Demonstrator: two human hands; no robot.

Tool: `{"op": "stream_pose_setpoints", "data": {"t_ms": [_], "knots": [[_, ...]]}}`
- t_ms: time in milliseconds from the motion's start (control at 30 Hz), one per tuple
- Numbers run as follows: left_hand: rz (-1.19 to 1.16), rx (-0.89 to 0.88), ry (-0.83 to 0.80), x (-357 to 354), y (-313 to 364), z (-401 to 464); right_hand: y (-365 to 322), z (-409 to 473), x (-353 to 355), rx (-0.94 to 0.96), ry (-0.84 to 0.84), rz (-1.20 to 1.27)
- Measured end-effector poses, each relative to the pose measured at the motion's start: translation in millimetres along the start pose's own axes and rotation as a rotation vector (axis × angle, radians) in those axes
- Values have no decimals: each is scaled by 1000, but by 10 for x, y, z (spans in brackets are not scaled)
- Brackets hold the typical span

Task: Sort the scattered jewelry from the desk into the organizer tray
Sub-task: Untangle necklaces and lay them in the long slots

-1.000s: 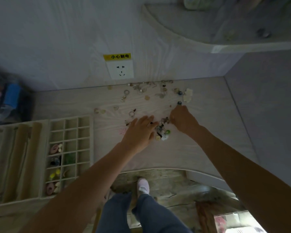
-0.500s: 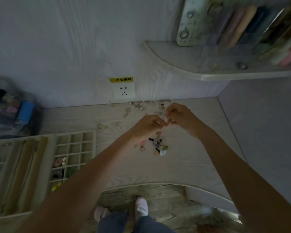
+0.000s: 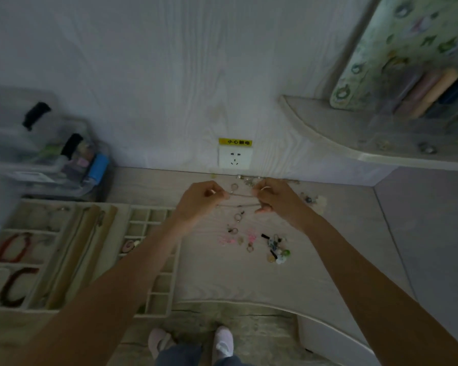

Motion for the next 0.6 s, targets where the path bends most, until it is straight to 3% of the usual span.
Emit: {"op": "stream_pose_setpoints", "data": {"t_ms": [133, 367, 600], "knots": [[234, -143, 110, 574, -169, -34, -220, 72, -539, 123, -168, -211], [98, 44, 253, 1485, -726, -114, -589, 138, -1507, 271, -277, -464], [-7, 82, 330, 2294, -1319, -366, -833, 117, -2297, 175, -343, -277]]}}
Point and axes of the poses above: each hand's wrist, its own z-axis towards the middle knuckle, its own x-axis out of the back of the hand, y = z × x, the point moved 7 cm from there along z, towards the middle knuckle, and after that the axes turned 15 degrees about y, right-handed, at the moved point
